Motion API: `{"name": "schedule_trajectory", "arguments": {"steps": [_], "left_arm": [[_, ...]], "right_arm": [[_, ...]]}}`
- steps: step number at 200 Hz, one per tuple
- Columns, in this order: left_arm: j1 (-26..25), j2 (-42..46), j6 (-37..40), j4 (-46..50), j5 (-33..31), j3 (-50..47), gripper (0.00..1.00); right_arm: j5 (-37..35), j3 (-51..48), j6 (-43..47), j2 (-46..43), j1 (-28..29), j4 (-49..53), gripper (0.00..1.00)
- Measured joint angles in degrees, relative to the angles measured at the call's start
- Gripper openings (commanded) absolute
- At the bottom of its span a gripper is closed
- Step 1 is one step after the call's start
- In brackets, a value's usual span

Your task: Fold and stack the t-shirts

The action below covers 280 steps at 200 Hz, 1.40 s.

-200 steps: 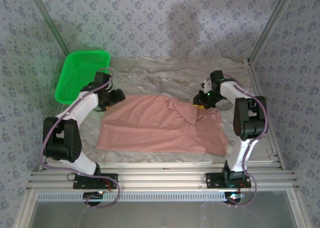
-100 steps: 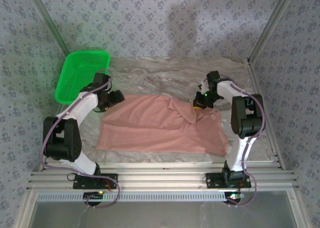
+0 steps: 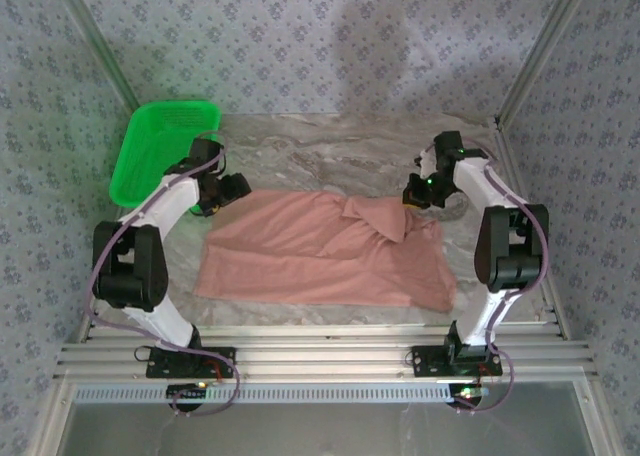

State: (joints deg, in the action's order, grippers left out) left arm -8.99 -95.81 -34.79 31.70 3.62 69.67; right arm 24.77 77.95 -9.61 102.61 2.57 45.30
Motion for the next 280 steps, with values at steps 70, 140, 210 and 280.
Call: {"name": "schedule_trajectory", "arguments": {"steps": [70,140,210,280], "left_arm": [[0.0,-2.8,-0.9,0.0,1.1,2.1,0.81],[0.0,-2.8,-1.3,-0.3,1.6,-1.1,0.81],[0.0,-2.4,-1.5,-0.4,1.8,-1.7,0.81],[0.0,-2.3,-1.5,-0.5,2.4,-2.6,0.81]], "right_arm": [[0.1,-1.8,0.7,1.2,0.5,1.2,0.07],[2.4,-5.7,2.0,0.3,4.7,2.5,0.24],[2.4,-4.5,1.9,0.2,5.4,3.3,0.27],[1.2,-1.9,1.5,4.0,5.6,3.4,0.31]]}}
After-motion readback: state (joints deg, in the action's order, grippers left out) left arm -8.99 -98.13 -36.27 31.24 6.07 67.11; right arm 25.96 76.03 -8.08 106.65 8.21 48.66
